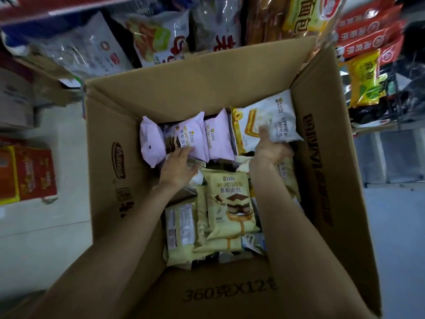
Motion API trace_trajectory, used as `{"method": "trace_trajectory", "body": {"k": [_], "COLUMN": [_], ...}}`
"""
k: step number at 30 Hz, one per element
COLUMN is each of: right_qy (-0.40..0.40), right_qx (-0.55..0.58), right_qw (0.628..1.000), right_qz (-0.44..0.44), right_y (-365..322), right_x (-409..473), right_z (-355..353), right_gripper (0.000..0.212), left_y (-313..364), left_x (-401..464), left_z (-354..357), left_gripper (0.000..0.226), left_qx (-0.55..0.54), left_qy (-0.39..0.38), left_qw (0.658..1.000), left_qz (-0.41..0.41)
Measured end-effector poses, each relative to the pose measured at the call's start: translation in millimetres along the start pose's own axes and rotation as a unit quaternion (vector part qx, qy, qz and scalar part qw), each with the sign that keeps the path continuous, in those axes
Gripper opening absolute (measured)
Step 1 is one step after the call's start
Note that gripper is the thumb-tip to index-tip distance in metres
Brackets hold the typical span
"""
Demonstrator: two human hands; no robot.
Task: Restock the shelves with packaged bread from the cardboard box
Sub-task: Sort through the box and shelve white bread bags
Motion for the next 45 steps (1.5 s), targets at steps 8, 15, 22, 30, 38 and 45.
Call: {"method": "trace_trajectory", "body": {"k": [8,15,22,30,38,45], "right_qy": [-0.032,-0.052,-0.244,-0.404,-0.350,-0.263], "right_qx": [0.038,0.016,-0.068,-0.101,-0.211,-0.350], "right_qw": [0.999,0.985,0.924,0.839,0.770,0.756], "right_qz": [0.001,-0.165,-0.286,-0.350,-0.490,-0.486], "right_y": [3.3,-3.8,-51.1,-123.5,-186.3,-244.5], "right_x": [-1.5,-46.6,-134.4,-251.7,-327.6,-304.9], "right_z": [12.4,-17.6,-70.5,-42.2,43.8,144.3], "right_gripper": [0.062,0.048,0.030,0.021,0.034,0.045], "left_y": [-7.8,1.5,95.8,130.0,98.0,82.8], "left_x": [-4.6,-6.2,-34.0,-84.6,-108.9,-76.9], "left_z": [-3.7,-21.5,-123.8,-246.9,-361.8,-391.4], "left_gripper": [0.051,0.039,0.072,0.074,0.068,0.065], "left_qx": [0.224,0.125,-0.359,-0.449,-0.331,-0.275], "left_qy": [-0.055,-0.023,0.050,0.088,0.383,0.410], "left_qw": [0.971,0.988,0.927,0.884,0.856,0.867], "left_qz": [0.057,0.089,0.094,0.091,0.108,0.060]}}
Point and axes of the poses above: each hand's wrist, its own x-axis towards the middle knuckle, its own z-axis out of the palm, y = z × x, the point moved 5 cm from there along x, towards the middle knuckle, and after that the axes turned 11 degrees about z, right-handed, at the moved point
